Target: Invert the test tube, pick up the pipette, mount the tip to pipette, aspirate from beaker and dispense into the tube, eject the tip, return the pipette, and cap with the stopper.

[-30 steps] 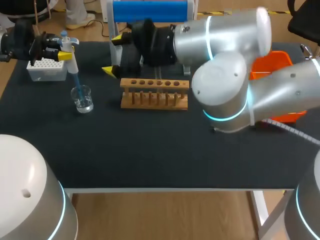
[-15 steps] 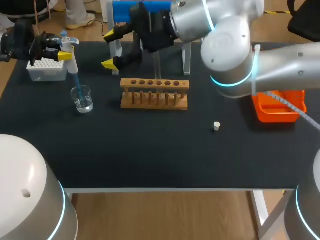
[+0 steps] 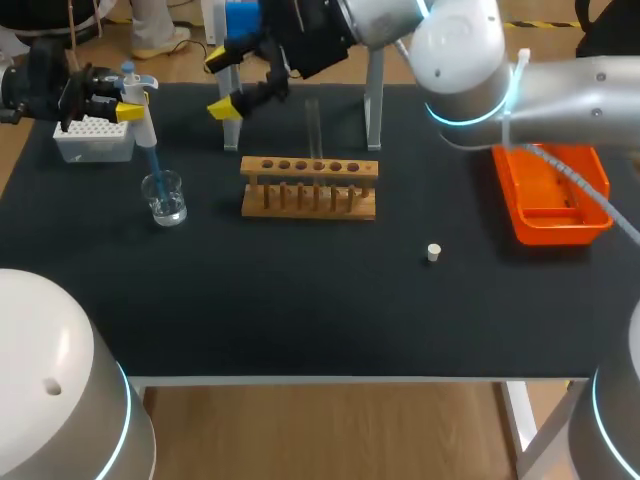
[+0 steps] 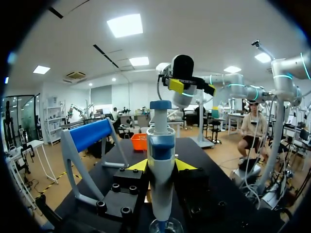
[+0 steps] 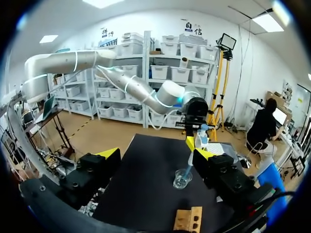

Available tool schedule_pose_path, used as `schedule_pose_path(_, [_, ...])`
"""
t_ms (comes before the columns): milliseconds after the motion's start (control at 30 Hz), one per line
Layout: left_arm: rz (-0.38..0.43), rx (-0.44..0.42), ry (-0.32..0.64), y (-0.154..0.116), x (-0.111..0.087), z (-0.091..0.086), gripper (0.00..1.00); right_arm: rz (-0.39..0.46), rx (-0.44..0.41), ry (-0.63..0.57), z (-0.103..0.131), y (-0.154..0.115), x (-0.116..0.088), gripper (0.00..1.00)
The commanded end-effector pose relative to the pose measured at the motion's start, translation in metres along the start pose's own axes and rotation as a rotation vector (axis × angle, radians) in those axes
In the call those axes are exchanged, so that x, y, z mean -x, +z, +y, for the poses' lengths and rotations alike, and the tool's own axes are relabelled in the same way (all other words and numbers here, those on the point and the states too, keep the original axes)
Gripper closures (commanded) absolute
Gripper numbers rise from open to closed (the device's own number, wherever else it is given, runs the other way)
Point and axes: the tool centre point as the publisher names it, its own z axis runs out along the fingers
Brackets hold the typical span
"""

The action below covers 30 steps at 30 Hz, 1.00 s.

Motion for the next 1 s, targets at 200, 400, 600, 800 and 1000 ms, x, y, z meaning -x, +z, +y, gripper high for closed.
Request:
schedule_pose_path(200, [0.005,-0.001,0.001,-0.001,0.001,0.001,1.00,0.024,0.005,-0.008,0.008,0.013,0.012,1.00])
schedule_pose_path(400, [0.005,-0.001,0.001,-0.001,0.001,0.001,1.00,0.012,0.029,0.039,0.007,0.021,0.018,1.00])
schedule_pose_path(600, [0.005,-0.001,0.001,-0.001,0.001,0.001,1.00,-0.024,0.015,0.063,0.004,0.033,0.029,1.00])
schedule_pose_path(800, [0.005,-0.001,0.001,-0.001,0.001,0.001,1.00,-0.070,0.022,0.094,0.009,0.043,0.043,1.00])
schedule_pose_path(1000, [0.005,-0.001,0.001,-0.001,0.001,0.001,1.00,-0.066,0.030,0.096,0.020,0.054,0.057,1.00])
